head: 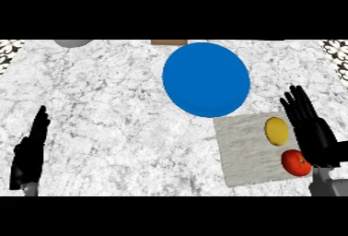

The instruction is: Pick the lemon from the placemat and place it in the plate

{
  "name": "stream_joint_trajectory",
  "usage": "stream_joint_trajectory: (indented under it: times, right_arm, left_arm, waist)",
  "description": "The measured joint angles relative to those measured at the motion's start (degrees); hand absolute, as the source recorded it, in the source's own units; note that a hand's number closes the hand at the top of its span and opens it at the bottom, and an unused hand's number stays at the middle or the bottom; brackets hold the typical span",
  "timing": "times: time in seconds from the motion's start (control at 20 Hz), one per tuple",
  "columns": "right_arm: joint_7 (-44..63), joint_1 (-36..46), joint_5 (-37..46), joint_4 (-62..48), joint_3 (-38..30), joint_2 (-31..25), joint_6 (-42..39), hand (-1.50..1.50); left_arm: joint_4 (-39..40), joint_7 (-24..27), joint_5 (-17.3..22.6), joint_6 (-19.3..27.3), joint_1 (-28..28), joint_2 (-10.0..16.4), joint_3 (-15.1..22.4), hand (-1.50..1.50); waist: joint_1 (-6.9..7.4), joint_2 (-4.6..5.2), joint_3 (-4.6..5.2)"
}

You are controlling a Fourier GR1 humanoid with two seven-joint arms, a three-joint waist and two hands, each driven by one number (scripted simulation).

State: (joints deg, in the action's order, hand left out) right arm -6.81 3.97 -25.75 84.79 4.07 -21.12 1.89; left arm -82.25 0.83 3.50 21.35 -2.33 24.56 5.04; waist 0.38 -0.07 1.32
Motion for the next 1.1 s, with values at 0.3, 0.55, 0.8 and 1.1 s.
stream_joint_trajectory:
  times: [0.3, 0.55, 0.8, 1.1]
  right_arm:
    - [-0.1, 3.2, -7.7, 4.8, -10.3, 5.1, 9.2, -1.50]
    - [-5.0, 1.5, 2.2, 5.2, -15.9, 5.9, 28.1, -1.50]
    - [-13.0, -1.6, 8.1, 14.0, -13.9, 15.8, 44.3, -1.50]
    - [-6.8, -12.2, 17.2, 26.2, -2.5, 15.9, 51.2, -1.50]
  left_arm:
    - [-1.2, 2.9, -1.4, -2.4, -0.5, 2.4, 0.1, 0.00]
    - [-1.6, 4.3, -1.6, -4.8, -1.3, 3.4, 1.3, 0.00]
    - [-1.9, 6.0, -1.0, -7.1, -2.4, 4.0, 1.4, 0.00]
    - [-2.4, 7.2, -1.5, -8.7, -3.5, 4.0, 0.7, 0.00]
  waist:
    - [-1.15, -0.33, -1.04]
    - [-2.02, -0.22, -0.96]
    - [-1.54, -0.35, -1.14]
    - [-0.88, -0.19, -1.19]
